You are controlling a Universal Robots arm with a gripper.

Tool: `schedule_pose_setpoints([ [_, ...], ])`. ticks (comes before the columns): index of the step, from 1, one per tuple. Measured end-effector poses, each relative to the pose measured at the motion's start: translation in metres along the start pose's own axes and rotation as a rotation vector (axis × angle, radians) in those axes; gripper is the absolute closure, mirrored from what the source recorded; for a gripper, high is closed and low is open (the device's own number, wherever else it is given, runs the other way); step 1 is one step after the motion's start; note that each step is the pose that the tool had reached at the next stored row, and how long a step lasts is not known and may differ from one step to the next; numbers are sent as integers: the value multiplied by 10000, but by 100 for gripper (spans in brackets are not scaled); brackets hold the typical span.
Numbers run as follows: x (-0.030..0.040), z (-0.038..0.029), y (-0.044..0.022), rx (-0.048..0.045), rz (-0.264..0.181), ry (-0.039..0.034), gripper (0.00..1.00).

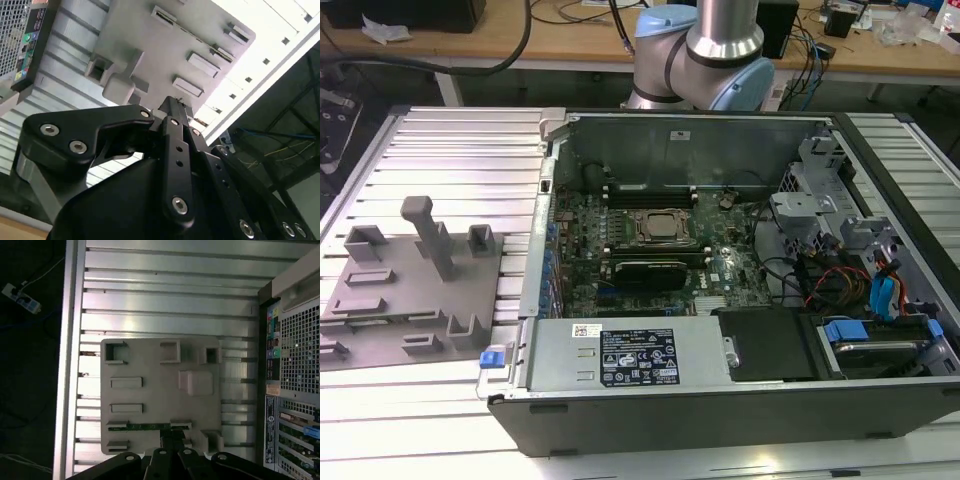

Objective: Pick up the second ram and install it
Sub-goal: 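Pick up the second ram and move it above second insertion slot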

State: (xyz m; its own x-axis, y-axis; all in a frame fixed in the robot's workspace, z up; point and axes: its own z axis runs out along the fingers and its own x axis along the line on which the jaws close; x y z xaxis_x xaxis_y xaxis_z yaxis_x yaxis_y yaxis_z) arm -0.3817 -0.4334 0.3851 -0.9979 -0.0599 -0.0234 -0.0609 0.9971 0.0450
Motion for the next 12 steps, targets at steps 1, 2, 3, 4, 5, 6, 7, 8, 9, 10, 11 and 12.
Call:
schedule_pose_setpoints([
  [1,0,0,0,-11,-480,22,89],
  [2,0,0,0,-19,-814,37,89],
  [3,0,0,0,-30,-1305,59,89],
  [4,0,0,0,-39,-1675,76,89],
  [5,0,0,0,-44,-1978,89,89],
  [6,0,0,0,-42,-2280,104,89],
  [7,0,0,0,-35,-2655,125,89],
  [8,0,0,0,-29,-2969,141,89],
  [9,0,0,0,-18,-3181,153,89],
  [10,1,0,0,-2,-3375,166,89],
  [11,1,0,0,6,-3470,172,89],
  [12,1,0,0,15,-3553,178,89],
])
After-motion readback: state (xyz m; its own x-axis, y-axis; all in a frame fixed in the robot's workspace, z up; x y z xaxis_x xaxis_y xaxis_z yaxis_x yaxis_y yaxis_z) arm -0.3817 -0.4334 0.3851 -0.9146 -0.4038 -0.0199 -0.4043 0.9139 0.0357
